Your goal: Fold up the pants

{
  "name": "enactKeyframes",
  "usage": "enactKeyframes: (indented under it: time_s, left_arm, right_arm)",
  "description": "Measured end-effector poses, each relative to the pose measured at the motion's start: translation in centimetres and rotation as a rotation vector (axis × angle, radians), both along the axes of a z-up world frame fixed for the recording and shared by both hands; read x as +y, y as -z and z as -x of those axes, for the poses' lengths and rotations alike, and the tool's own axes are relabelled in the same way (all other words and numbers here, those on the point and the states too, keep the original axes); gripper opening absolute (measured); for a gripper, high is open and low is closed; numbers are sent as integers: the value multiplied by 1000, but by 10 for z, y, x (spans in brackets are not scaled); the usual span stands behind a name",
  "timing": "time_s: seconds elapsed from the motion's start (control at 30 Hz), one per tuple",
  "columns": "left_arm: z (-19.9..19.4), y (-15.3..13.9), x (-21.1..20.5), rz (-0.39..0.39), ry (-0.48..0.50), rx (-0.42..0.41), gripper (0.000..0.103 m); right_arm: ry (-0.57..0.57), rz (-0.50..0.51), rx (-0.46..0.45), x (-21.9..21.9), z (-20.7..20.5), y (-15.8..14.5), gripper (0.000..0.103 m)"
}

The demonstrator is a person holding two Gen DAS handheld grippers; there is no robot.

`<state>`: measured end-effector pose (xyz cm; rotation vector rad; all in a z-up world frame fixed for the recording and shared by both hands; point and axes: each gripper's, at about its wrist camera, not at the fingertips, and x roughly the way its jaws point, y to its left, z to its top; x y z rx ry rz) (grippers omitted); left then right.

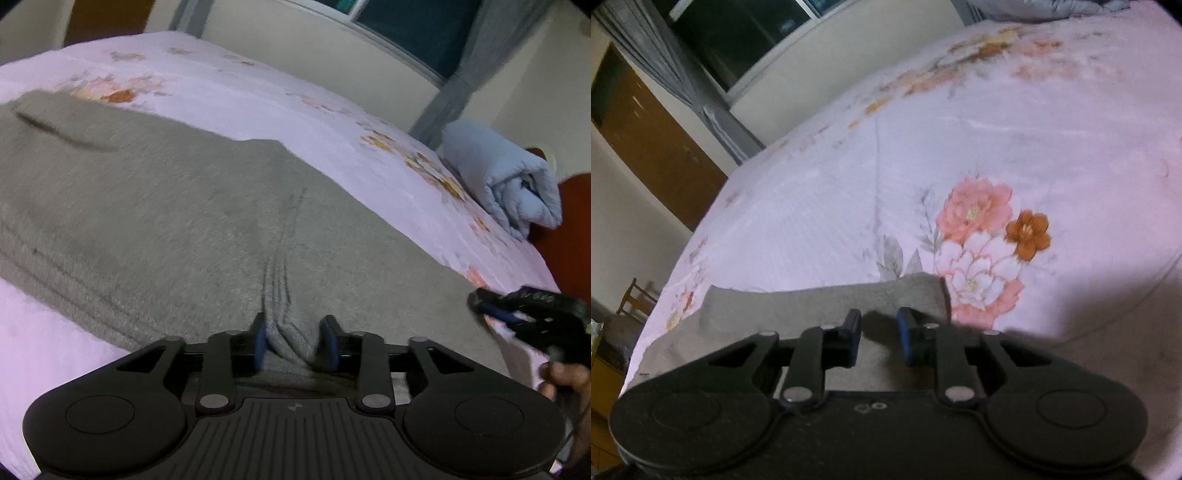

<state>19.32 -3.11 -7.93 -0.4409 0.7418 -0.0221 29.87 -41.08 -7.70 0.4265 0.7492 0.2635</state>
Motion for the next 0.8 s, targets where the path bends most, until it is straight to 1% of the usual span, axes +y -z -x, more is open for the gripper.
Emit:
enactKeyframes:
  time_s: [0.03, 0.07, 0.1, 0.13, 0.17, 0.2, 0.23, 0.27, 0.3, 0.33, 0.43, 0.47, 0.5, 0.53, 0.57, 0.6, 0.63, 0.67, 0.73, 0.8]
  left_arm:
    - [0, -3, -1, -16, 10, -5, 43]
    - [2, -5, -2, -29, 22, -15, 53]
    - [5, -6, -2, -33, 30, -28, 61]
    - [8, -7, -3, -43, 32, -40, 74]
    - [10, -8, -5, -59, 36, -46, 78]
    - [12, -9, -6, -71, 44, -49, 78]
    - [13, -10, -7, -77, 51, -52, 81]
    - [15, -10, -6, -78, 54, -54, 81]
    - [15, -10, -4, -76, 59, -51, 81]
    - [17, -12, -2, -75, 63, -50, 81]
    - [28, -23, 16, -66, 35, -62, 82]
    - [33, -25, 23, -62, 22, -70, 89]
    - [39, -29, 34, -66, -3, -78, 93]
    - [44, -31, 44, -75, -29, -84, 103]
    - [50, -32, 56, -85, -57, -90, 103]
    - [55, -32, 70, -84, -77, -91, 103]
    - [60, -30, 86, -71, -105, -84, 103]
    - [65, -28, 100, -56, -134, -78, 103]
    - [77, -22, 134, 4, -206, -73, 103]
    - [88, -12, 165, 98, -280, -78, 103]
  right_arm:
    - [2, 25, -43, -1, 14, -9, 25]
    - [-18, 37, -71, -1, 27, -15, 25]
    - [-41, 58, -93, 0, 43, -21, 25]
    - [-55, 80, -111, 0, 55, -24, 25]
    - [-76, 98, -125, 1, 70, -26, 26]
    - [-89, 118, -116, 1, 80, -28, 25]
    - [-98, 150, -89, 2, 89, -26, 29]
    - [-130, 198, -32, 6, 93, -20, 37]
    - [-155, 276, 48, 13, 92, -12, 43]
    - [-151, 332, 87, 16, 95, -8, 48]
    - [-70, 306, 21, 5, 107, -25, 49]
    - [-48, 254, -36, -1, 113, -32, 52]
    - [-32, 200, -80, -8, 119, -36, 58]
    - [-5, 175, -117, -13, 124, -40, 70]
    - [23, 185, -149, -15, 129, -43, 77]
    - [48, 193, -181, -17, 132, -45, 76]
    - [71, 188, -208, -19, 136, -46, 79]
    - [95, 171, -232, -22, 139, -46, 88]
    - [138, 148, -271, -25, 142, -44, 97]
    - [151, 139, -301, -25, 143, -44, 97]
